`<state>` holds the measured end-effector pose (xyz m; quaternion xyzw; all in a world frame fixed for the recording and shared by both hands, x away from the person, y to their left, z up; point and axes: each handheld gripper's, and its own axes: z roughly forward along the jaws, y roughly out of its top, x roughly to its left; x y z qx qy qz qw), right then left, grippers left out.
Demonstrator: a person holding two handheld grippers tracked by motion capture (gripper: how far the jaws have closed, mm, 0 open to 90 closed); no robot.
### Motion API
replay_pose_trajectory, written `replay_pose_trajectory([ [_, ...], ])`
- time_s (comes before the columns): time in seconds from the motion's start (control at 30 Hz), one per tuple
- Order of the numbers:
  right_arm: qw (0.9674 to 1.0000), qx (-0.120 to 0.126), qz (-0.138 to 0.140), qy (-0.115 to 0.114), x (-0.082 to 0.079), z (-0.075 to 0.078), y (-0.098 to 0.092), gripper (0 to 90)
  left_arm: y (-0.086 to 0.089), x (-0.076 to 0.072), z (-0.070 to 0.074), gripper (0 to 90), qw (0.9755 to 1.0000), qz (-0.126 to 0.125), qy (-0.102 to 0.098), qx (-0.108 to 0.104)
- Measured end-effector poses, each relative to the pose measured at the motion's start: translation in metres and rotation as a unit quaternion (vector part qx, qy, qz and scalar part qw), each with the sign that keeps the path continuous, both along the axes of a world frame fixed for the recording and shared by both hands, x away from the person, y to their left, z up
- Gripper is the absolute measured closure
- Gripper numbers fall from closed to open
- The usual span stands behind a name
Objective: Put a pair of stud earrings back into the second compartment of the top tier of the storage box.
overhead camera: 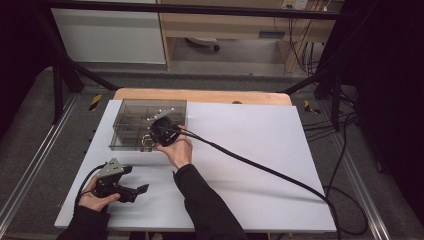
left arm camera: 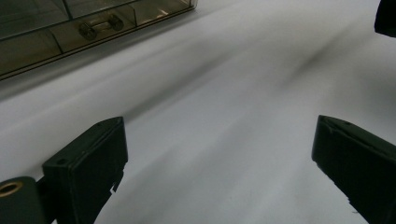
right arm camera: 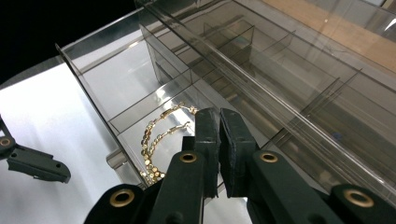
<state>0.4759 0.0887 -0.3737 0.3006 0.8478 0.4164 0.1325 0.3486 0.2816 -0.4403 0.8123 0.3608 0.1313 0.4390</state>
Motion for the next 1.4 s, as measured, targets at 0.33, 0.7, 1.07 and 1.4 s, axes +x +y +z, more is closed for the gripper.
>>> replay_pose_trajectory([
  [0.33,0.9996,0.018,-0.003,-0.021,-0.006,0.014,-0.005,64.1,0.000,0.000,0.000,3.3,1.0000,0.001,0.000,-0.002],
  [0.7,0.9994,0.013,0.013,-0.031,-0.023,0.033,-0.018,30.5,-0.001,0.000,0.000,3.3,1.0000,0.000,0.001,-0.001],
  [1.07,0.9993,0.015,-0.005,-0.034,-0.031,0.036,-0.054,11.5,-0.001,0.000,0.000,3.3,1.0000,0.000,0.002,0.001],
  [1.4,0.9992,0.013,-0.012,-0.037,-0.038,0.036,-0.087,4.2,-0.001,0.000,-0.001,3.3,1.0000,0.002,0.002,0.001],
])
